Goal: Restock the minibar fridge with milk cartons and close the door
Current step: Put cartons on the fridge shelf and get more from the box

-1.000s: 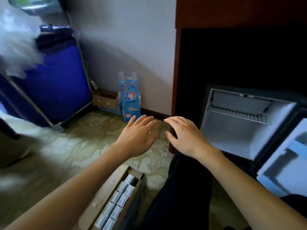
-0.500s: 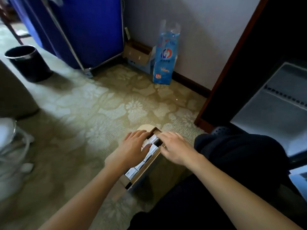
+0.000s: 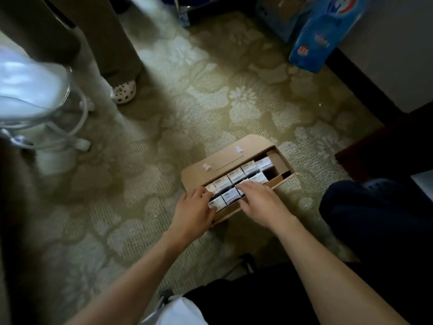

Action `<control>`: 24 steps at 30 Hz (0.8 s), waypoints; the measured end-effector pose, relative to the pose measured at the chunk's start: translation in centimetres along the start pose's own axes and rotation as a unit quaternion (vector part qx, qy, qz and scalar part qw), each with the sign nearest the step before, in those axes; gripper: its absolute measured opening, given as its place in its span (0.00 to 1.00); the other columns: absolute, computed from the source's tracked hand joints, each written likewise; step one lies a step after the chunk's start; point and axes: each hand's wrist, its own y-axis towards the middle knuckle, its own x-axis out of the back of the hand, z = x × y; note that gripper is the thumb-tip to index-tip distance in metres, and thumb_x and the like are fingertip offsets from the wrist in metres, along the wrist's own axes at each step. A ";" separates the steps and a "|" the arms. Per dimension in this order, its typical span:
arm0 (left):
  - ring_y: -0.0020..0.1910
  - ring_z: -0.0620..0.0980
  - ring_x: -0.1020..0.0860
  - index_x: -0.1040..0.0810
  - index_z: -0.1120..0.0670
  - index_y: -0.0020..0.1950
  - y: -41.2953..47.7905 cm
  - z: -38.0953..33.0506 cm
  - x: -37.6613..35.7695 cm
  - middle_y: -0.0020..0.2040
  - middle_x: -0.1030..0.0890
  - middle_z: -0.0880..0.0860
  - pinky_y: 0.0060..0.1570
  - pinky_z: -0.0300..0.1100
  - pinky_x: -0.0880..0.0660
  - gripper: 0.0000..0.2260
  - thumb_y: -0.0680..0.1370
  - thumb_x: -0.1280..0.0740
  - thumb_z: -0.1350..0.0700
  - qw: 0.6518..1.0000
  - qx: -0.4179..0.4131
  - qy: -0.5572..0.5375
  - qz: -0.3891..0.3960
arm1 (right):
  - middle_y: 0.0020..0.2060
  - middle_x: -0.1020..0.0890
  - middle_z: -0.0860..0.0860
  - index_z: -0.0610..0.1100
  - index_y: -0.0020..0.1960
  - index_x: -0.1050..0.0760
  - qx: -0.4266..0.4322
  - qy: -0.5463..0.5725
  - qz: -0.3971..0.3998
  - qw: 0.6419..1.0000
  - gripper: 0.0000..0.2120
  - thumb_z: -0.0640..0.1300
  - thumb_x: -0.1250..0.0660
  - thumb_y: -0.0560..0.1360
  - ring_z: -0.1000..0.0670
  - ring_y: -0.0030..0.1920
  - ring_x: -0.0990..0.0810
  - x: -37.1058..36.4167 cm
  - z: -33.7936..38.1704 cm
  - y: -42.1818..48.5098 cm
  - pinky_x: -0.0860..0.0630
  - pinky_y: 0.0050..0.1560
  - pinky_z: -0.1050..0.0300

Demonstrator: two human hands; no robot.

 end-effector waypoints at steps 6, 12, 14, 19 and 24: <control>0.60 0.52 0.28 0.23 0.48 0.61 0.9 -0.9 -1.9 0.60 0.27 0.50 0.58 0.48 0.29 0.15 0.77 0.34 0.44 0.999 0.027 0.046 0.001 | 0.66 0.26 0.51 0.51 0.72 0.29 0.026 -0.022 0.020 0.999 0.19 0.46 0.36 0.81 0.48 0.67 0.29 -1.6 -0.8 2.6 0.30 0.68 0.48; 0.59 0.53 0.29 0.22 0.48 0.61 1.5 -1.0 -1.8 0.61 0.28 0.51 0.56 0.50 0.30 0.18 0.76 0.37 0.41 0.997 0.019 0.078 0.007 | 0.63 0.29 0.49 0.52 0.69 0.26 0.058 -0.088 0.028 0.994 0.18 0.47 0.34 0.79 0.45 0.65 0.32 -1.6 -1.2 4.6 0.30 0.64 0.46; 0.60 0.53 0.31 0.22 0.49 0.61 1.6 -1.1 -1.8 0.62 0.29 0.51 0.56 0.51 0.29 0.18 0.77 0.37 0.41 0.995 0.018 0.092 0.021 | 0.64 0.29 0.48 0.50 0.68 0.26 0.082 -0.121 0.049 0.988 0.17 0.47 0.34 0.79 0.44 0.65 0.31 -0.9 -0.9 5.2 0.29 0.63 0.45; 0.61 0.56 0.31 0.22 0.54 0.60 2.6 -2.2 -1.4 0.64 0.31 0.53 0.53 0.54 0.27 0.17 0.76 0.34 0.44 0.989 0.038 0.127 0.066 | 0.67 0.29 0.46 0.44 0.66 0.25 0.182 -0.247 0.069 0.949 0.18 0.43 0.32 0.77 0.44 0.65 0.29 0.0 -0.4 6.7 0.25 0.59 0.46; 0.60 0.57 0.32 0.21 0.55 0.57 3.6 -3.3 -1.6 0.65 0.34 0.55 0.50 0.57 0.24 0.16 0.73 0.28 0.49 0.981 0.060 0.163 0.085 | 0.66 0.27 0.46 0.44 0.63 0.23 0.199 -0.276 0.050 0.939 0.17 0.40 0.30 0.75 0.44 0.65 0.28 -0.4 -0.4 6.8 0.25 0.59 0.46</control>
